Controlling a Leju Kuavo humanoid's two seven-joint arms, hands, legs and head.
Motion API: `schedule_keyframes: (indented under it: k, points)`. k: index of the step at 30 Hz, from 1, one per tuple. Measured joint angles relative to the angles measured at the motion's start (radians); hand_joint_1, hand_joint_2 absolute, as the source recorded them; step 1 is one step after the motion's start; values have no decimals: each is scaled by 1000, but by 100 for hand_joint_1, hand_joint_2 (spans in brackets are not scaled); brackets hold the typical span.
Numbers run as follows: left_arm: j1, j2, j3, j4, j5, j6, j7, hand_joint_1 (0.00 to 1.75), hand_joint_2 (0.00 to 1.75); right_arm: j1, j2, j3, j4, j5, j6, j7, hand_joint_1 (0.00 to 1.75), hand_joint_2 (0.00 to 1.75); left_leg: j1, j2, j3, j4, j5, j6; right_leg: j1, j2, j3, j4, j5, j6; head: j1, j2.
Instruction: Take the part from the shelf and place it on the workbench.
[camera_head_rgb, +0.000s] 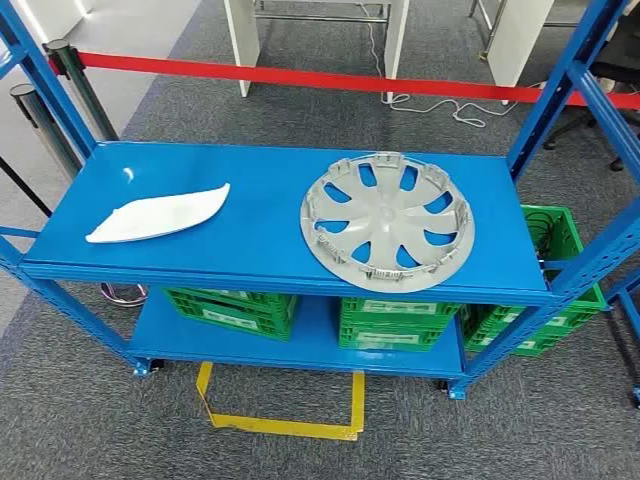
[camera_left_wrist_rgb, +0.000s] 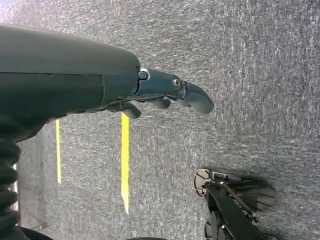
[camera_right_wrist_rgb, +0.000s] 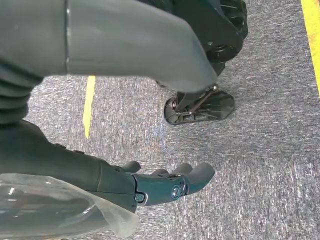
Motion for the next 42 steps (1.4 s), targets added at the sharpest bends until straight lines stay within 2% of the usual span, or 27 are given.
schedule_keyframes:
  k: [6,12,13,16,17,30,36,39,41,42]
  points:
    - [-14,-7,-11,2,26,8,-4,0,175,-5,1,-3,1,2,-7,0,0,175,0,0,0,0,0,0,0,0,0,0,0,0,0,0]
    - [-51,-25,-76,36,156,73,-34,0,175,-27,18,-42,16,17,-75,14,0,175,0,0,1,0,0,0,0,0,1,0,0,0,0,0]
    - [-58,-28,-89,43,182,86,-39,0,175,-31,23,-53,20,21,-89,17,0,131,0,0,1,0,0,0,0,0,1,0,0,0,0,0]
    - [-77,-36,-130,65,250,118,-53,0,44,-45,37,-84,34,29,-131,21,0,0,0,0,1,0,0,0,0,0,1,0,0,0,0,0]
    - [-83,-39,-143,73,271,128,-59,0,0,-49,42,-94,39,33,-144,20,0,0,0,0,1,0,0,0,0,0,0,0,0,0,0,0]
    - [-165,-67,-302,170,552,297,-176,0,0,-106,121,-266,108,59,-309,-12,0,0,0,0,1,0,0,0,0,0,1,0,1,0,0,0]
    - [-190,-73,-341,200,656,369,-238,0,0,-121,146,-342,124,44,-370,-54,0,0,0,0,1,0,0,0,0,0,1,0,1,0,0,0]
    - [-195,-74,-347,207,695,409,-285,0,0,-124,153,-378,126,0,-399,-125,0,0,0,0,1,0,0,0,0,0,1,0,1,0,0,0]
    - [-198,-77,-342,211,722,456,-337,0,87,-127,160,-432,117,-64,-431,-242,0,0,0,0,1,0,0,0,0,0,1,0,1,0,0,0]
    - [-199,-78,-337,212,734,483,-365,0,131,-127,163,-466,108,-98,-445,-314,0,44,0,0,1,0,0,0,0,0,1,0,1,0,0,0]
